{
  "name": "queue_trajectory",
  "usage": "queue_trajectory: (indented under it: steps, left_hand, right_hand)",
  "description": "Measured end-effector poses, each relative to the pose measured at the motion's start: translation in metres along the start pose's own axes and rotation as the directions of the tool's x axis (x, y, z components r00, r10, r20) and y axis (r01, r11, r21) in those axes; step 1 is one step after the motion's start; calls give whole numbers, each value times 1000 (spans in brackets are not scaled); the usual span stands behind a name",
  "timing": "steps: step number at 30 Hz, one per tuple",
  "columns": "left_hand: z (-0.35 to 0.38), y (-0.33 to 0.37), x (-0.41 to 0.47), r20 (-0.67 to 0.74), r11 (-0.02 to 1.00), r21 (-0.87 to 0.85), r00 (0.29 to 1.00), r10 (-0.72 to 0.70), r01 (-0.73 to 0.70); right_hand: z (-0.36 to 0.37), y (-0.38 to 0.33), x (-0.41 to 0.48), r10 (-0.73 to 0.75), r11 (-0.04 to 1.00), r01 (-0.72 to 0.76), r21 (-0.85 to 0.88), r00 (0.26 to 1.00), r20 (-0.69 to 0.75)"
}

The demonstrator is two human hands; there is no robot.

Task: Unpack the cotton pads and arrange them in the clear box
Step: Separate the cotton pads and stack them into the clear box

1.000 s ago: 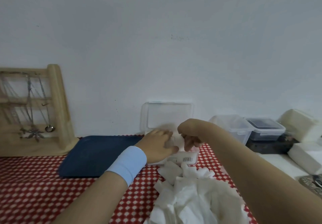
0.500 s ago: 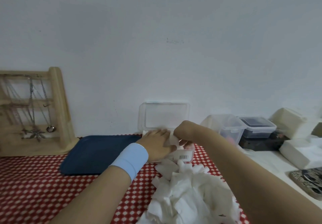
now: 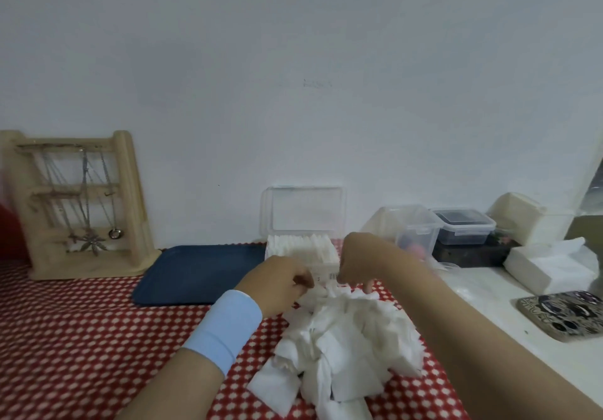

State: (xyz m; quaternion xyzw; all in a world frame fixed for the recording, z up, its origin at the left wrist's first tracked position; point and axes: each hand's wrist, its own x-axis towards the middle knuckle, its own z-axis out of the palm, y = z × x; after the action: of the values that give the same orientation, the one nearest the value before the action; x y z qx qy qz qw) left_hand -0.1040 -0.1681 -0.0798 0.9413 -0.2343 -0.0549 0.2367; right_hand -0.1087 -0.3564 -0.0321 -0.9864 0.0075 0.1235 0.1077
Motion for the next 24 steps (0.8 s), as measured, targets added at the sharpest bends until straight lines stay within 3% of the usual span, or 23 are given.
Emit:
queue_trajectory:
  steps: [3,9,13,16,20,24]
  left_hand:
    - [6,-6,2,101,995,91,994,-40,31]
    - [5,-6,5,88,998,29,995,-57,55]
    - [4,-7,0,17,993,-103,998,-59,60]
    - [1,-3,-6,-110,969,-238,990,-92,63]
    - [-5,7,-13,-88,793,-604,983,-163,77]
    - [-10,7,-16,-131,585,-810,963,-237,34]
  right_hand:
    - [14,-7,-5,24,977,-39,-210,997,-74]
    - [36,-6,12,82,968,-87,-237,996,-28]
    - [35,0,18,38,992,-35,-121,999,23]
    - [22,5,8,-10,989,20,145,997,-71]
    - [1,2,-6,-89,875,149,461,985,-150]
    - [-5,-15,-8,-133,834,190,518,980,-146]
